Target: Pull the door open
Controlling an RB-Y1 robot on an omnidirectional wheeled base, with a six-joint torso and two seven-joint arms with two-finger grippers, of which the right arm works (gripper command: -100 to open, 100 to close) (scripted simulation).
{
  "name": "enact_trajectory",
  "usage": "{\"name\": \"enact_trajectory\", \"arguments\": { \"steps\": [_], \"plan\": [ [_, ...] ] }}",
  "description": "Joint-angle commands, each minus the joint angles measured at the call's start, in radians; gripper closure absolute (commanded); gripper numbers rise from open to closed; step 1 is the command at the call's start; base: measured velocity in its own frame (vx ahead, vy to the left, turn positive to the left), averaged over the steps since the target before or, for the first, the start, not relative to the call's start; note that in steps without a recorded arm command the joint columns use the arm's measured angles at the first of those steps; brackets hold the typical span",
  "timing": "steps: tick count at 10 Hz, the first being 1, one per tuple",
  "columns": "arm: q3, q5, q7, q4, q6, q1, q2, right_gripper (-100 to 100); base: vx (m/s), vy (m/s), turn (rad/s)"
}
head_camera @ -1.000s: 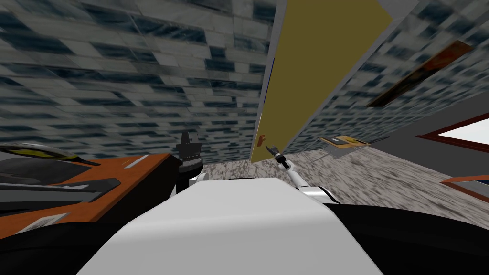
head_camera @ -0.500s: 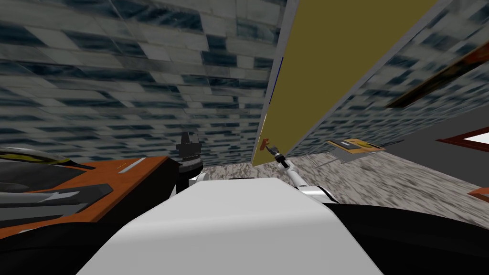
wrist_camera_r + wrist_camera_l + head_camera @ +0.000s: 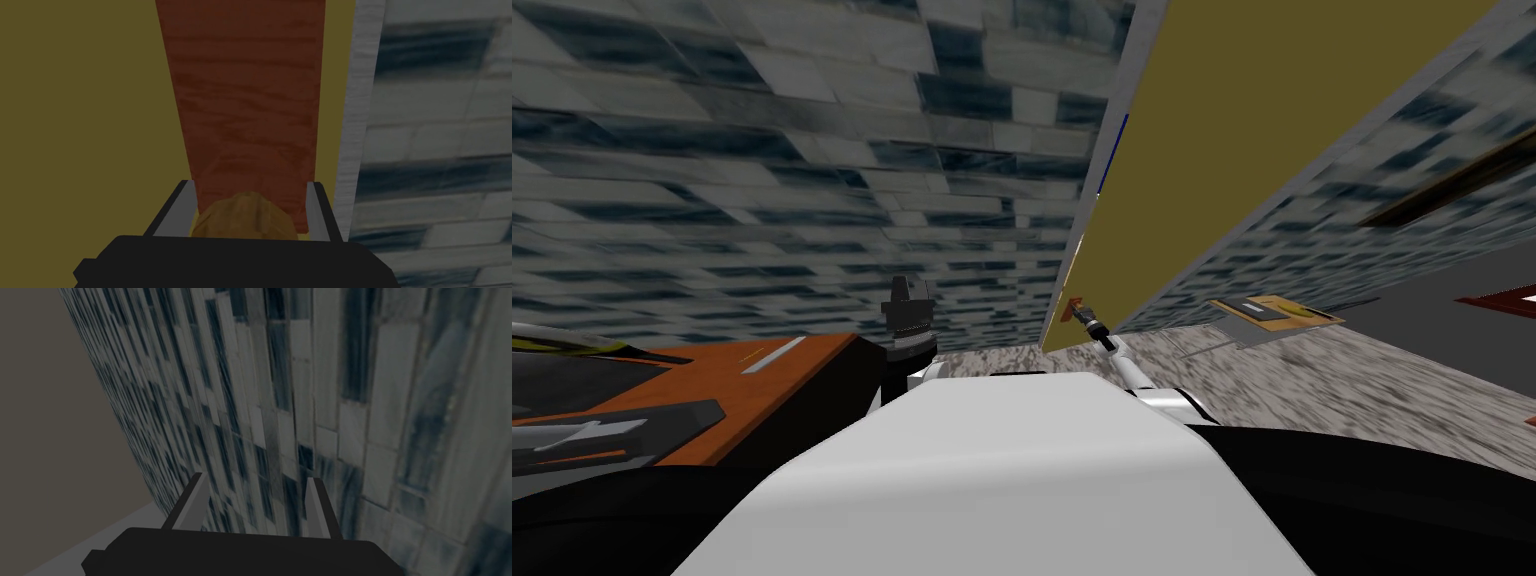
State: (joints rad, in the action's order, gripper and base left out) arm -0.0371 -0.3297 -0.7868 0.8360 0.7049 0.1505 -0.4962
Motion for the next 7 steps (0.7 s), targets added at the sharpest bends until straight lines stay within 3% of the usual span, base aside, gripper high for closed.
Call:
{"name": "enact_trajectory", "arguments": {
  "steps": [1, 5, 7],
  "plan": [
    [0.002, 0.0, 0.0, 0.0, 0.001, -0.001, 0.001, 100, -0.032, -0.008, 0.005],
    [0.002, 0.0, 0.0, 0.0, 0.001, -0.001, 0.001, 100, -0.01, -0.003, 0.003],
    [0.004, 0.021, 0.046, 0.001, -0.007, 0.002, 0.008, 100, -0.064, -0.079, 0.094]
  ]
}}
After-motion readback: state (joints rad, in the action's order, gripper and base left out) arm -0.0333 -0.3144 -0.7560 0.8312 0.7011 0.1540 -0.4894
